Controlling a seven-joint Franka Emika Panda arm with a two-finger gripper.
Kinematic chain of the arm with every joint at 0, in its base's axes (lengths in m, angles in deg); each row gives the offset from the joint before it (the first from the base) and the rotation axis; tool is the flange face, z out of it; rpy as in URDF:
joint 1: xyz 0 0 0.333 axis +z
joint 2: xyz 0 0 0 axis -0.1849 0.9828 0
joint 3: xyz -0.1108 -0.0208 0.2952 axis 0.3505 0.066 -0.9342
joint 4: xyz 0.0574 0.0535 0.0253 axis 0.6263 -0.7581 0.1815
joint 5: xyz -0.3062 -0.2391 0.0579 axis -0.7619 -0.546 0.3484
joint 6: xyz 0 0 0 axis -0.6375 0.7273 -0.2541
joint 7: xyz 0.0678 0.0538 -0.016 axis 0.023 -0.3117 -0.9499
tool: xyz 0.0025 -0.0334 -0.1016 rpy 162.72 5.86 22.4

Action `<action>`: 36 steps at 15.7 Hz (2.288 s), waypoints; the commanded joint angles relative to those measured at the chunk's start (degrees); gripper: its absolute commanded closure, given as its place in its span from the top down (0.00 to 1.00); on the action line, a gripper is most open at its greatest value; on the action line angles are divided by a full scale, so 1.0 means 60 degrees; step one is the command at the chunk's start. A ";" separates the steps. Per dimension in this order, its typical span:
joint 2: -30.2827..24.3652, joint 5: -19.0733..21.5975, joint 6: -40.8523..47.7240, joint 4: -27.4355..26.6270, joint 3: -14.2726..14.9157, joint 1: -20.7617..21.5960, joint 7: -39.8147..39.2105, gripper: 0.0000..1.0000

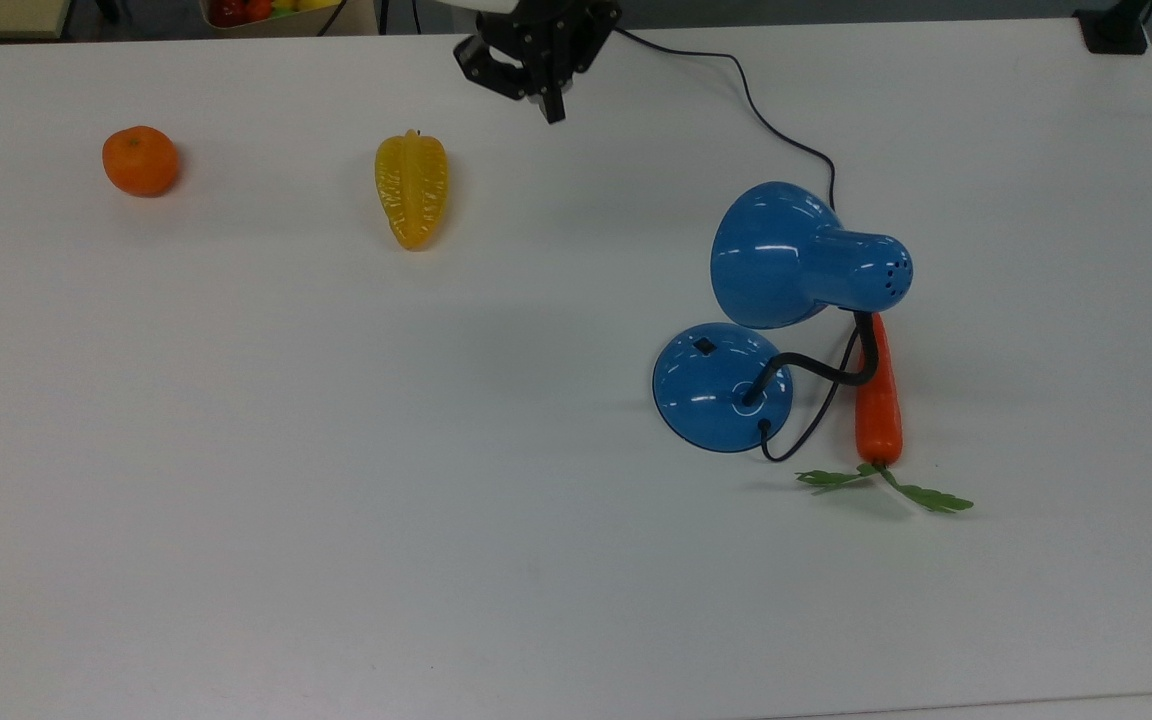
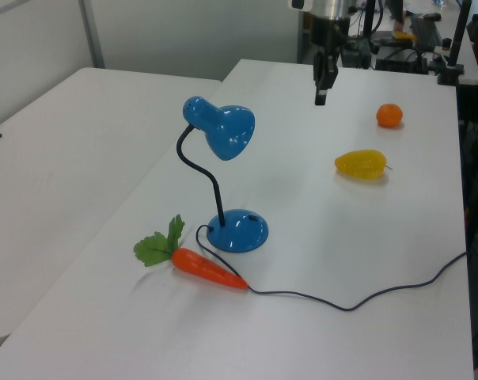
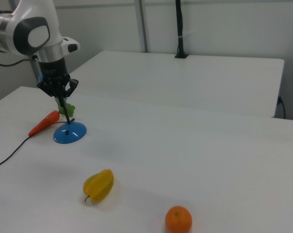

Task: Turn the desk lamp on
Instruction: 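Move the gripper toward the blue lamp base, above its switch, then lower the gripper and press down on the switch on the lamp base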

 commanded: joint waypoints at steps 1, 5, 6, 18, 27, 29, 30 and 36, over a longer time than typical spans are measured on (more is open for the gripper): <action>-0.0027 0.0058 -0.1534 -0.0874 0.0030 0.0393 -0.0271 0.00; 0.0441 0.0072 -0.2619 -0.1008 0.0016 0.0525 -0.0286 0.00; 0.0529 0.0058 -0.2868 -0.1052 0.0016 0.0583 -0.0301 0.00; 0.1818 0.0190 -0.5008 -0.1096 -0.0379 0.0848 -0.0301 0.00; 0.2434 0.0160 -0.5639 -0.1067 -0.0746 0.0921 -0.0286 0.00; 0.2551 0.0146 -0.5639 -0.1009 -0.0789 0.0921 -0.0286 0.00; 0.2610 0.0117 -0.5653 -0.1008 -0.0819 0.0921 -0.0286 0.00; 0.2976 0.0058 -0.6312 -0.1009 -0.1039 0.0921 -0.0272 0.00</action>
